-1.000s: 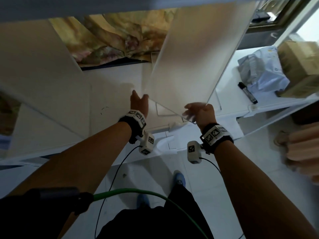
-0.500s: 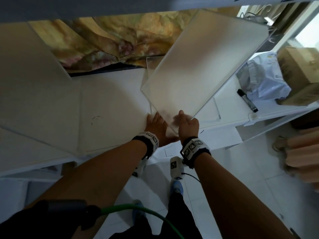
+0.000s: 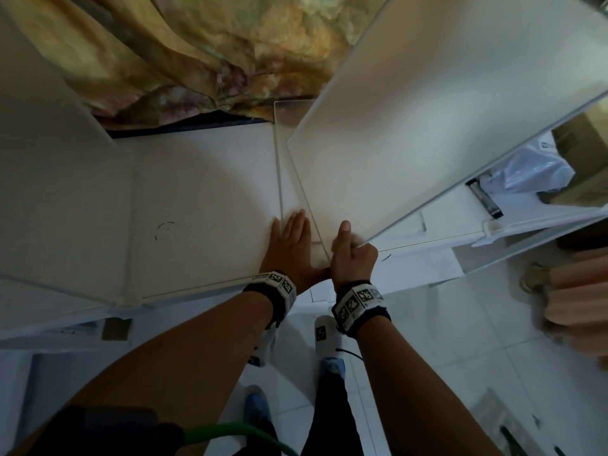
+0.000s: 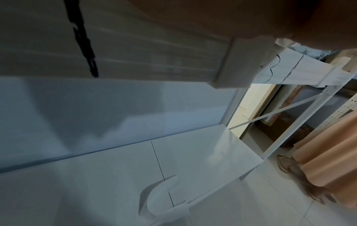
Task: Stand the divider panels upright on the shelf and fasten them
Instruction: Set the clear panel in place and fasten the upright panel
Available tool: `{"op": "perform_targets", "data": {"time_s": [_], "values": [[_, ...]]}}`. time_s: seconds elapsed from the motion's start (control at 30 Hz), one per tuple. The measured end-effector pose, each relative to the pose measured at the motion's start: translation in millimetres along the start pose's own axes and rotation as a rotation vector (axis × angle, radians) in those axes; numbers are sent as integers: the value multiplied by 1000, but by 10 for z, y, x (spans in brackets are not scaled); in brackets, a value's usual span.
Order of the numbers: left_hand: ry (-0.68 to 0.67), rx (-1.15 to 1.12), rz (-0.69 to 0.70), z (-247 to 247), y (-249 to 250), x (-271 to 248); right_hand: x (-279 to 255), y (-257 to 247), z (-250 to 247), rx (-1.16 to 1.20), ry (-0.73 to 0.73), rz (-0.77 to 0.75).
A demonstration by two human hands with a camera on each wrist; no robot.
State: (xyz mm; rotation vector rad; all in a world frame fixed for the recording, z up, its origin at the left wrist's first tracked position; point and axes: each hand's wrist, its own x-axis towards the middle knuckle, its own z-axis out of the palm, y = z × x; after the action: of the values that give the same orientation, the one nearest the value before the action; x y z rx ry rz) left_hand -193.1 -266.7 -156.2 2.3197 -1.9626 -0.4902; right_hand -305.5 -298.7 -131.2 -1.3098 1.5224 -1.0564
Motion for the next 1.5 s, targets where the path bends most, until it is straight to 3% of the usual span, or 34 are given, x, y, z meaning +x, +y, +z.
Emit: {"op": "perform_targets", "data": {"time_s": [0.4, 0.73, 0.87, 1.13, 1.5], "values": [[51, -15, 30, 28, -38, -30, -19, 222, 143, -6, 111, -48], [53, 4, 64, 23, -48, -55, -126, 269, 175, 156, 216, -22], [9, -1, 84, 0, -32, -62, -168, 235, 193, 149, 201, -64], [49, -37, 88, 58, -96, -42, -216, 275, 329, 143, 186, -55], [84, -52, 101, 53, -64, 12, -133, 281, 181, 106, 254, -170]]}}
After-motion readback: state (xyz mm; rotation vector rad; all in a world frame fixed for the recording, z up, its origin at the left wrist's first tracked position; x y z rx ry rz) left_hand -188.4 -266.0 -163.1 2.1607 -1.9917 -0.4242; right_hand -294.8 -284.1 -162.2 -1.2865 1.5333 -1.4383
